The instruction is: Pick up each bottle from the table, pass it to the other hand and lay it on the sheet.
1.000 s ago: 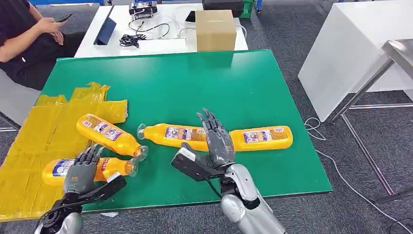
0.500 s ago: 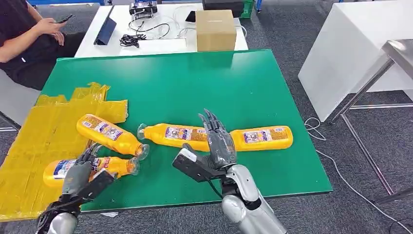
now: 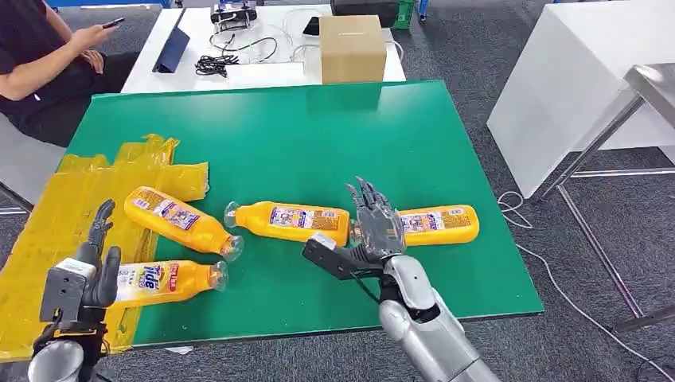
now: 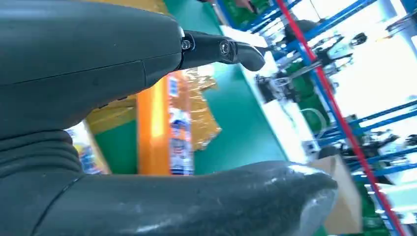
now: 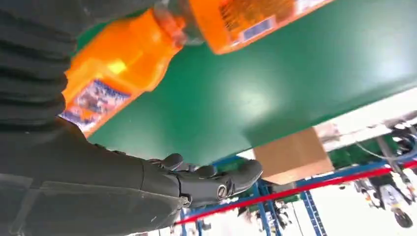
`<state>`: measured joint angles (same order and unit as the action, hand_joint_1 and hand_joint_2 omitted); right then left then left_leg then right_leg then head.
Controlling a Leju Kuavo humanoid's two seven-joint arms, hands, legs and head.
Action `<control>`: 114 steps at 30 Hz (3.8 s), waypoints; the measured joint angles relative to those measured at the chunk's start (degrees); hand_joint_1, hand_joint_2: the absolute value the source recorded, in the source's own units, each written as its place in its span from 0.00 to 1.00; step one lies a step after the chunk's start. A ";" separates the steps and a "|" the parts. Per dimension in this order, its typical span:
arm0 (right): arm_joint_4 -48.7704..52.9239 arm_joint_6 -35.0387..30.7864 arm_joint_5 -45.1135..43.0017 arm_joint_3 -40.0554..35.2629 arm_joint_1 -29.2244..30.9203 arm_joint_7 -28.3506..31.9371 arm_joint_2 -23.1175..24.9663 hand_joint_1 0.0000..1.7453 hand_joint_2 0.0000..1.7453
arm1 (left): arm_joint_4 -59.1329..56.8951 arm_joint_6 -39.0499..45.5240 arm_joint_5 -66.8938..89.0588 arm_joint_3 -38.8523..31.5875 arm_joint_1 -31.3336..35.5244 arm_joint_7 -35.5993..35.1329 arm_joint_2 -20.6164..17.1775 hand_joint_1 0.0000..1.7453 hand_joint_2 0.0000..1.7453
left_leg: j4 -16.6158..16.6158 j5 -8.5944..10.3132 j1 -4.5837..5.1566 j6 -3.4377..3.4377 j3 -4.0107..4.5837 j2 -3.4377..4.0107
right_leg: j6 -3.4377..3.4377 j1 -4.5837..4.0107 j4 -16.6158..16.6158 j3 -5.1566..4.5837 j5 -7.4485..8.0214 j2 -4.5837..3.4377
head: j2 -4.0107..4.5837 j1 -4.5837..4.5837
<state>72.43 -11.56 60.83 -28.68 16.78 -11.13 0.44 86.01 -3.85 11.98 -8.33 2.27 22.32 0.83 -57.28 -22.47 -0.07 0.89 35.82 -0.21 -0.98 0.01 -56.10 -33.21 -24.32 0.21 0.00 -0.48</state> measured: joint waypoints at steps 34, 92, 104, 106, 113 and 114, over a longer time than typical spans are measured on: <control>-25.70 1.92 -2.54 -2.38 13.40 0.74 9.01 0.00 1.00 | 1.18 -0.41 -2.32 3.10 1.22 0.52 2.08 0.00 0.00 | -0.01 0.00 0.00 -0.01 0.07 0.02 | 0.00 0.00 -0.01 -0.08 0.00 -0.02 | 0.00 0.00; -45.54 3.74 7.08 -5.62 21.57 -5.70 14.43 0.00 1.00 | 1.00 -2.34 -6.78 4.70 2.05 0.57 2.53 0.00 0.00 | -0.01 0.00 -0.01 -0.01 0.07 0.02 | 0.00 -0.01 -0.02 -0.09 0.00 -0.02 | 0.00 0.00; -48.67 11.26 3.36 -4.61 23.11 -4.63 14.75 0.99 1.00 | -0.09 -3.08 -8.39 4.74 2.96 1.20 2.53 0.00 0.00 | -0.01 0.00 -0.01 -0.01 -0.01 0.04 | 0.00 0.00 -0.01 -0.02 0.00 -0.02 | 0.00 0.00; -49.15 11.28 3.10 -4.24 23.31 -4.44 14.78 0.99 1.00 | -0.18 -3.21 -8.55 4.79 3.01 1.27 2.53 0.00 0.00 | -0.01 0.00 -0.01 -0.01 -0.07 0.04 | 0.00 0.00 -0.01 0.01 0.00 -0.02 | 0.00 -0.02; -49.98 11.28 2.58 -3.54 23.62 -3.93 14.76 1.00 1.00 | -0.18 -3.25 -9.29 4.85 2.99 1.55 2.56 0.00 0.00 | -0.01 0.00 -0.01 -0.01 -0.16 0.05 | 0.00 -0.01 -0.01 0.09 0.00 -0.03 | 0.00 0.00; -50.00 11.28 2.56 -3.54 23.63 -3.93 14.75 1.00 1.00 | -0.18 -3.28 -9.49 4.85 2.98 1.55 2.56 0.00 0.00 | -0.01 0.00 -0.01 -0.01 -0.17 0.05 | 0.00 -0.01 -0.01 0.10 0.00 -0.03 | 0.00 0.00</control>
<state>22.43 -0.28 63.38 -32.22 40.41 -15.06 15.19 85.83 -7.13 2.49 -3.48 5.25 23.87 3.39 -57.29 -22.47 -0.08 0.88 35.65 -0.17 -0.97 0.00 -56.10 -33.11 -24.31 0.18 0.00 -0.48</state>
